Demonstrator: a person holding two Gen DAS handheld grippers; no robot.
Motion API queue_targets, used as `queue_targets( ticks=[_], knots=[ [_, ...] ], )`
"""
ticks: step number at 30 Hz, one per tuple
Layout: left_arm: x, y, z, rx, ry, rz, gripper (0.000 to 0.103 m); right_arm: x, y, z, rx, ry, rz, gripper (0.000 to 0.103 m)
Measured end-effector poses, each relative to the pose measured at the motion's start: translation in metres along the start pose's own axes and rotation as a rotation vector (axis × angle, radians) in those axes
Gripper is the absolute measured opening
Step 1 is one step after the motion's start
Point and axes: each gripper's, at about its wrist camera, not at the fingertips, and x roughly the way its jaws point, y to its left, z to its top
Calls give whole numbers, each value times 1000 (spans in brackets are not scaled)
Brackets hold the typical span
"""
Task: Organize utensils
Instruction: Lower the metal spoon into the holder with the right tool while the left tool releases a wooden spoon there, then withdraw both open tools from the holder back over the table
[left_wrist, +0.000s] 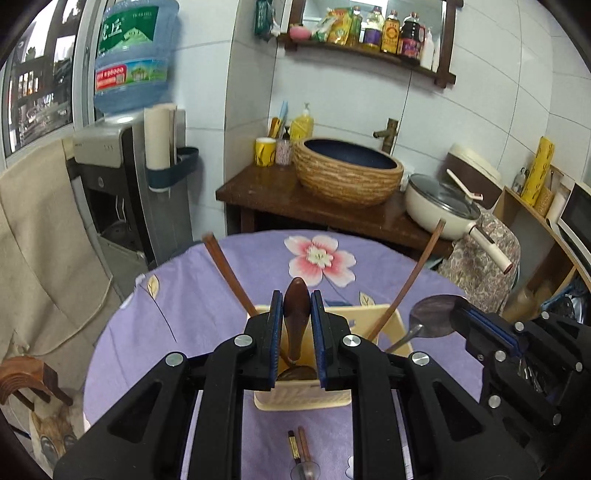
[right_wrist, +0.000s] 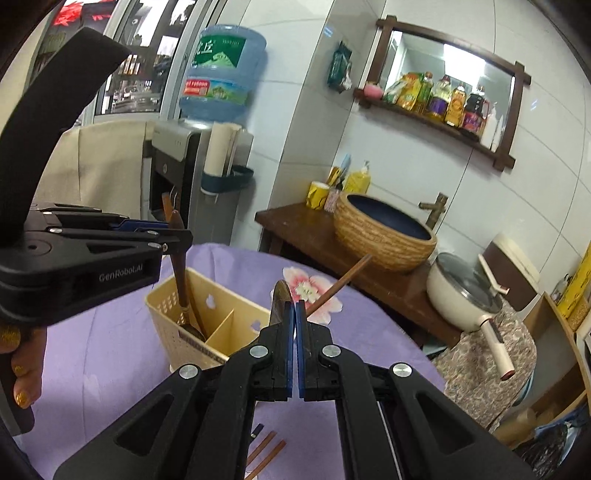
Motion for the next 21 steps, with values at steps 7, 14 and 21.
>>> queue_targets(
  ticks=[7, 14, 21],
  knots=[
    [19, 5, -18, -13, 40, -2, 16, 24, 11, -14, 12, 54, 22, 2],
    [13, 10, -33, -19, 25, -47, 16, 26, 7, -26, 59, 38, 35, 5],
    [-27, 16, -59, -18, -49, -79, 53, -11, 4, -41, 85, -75, 22, 46]
  ],
)
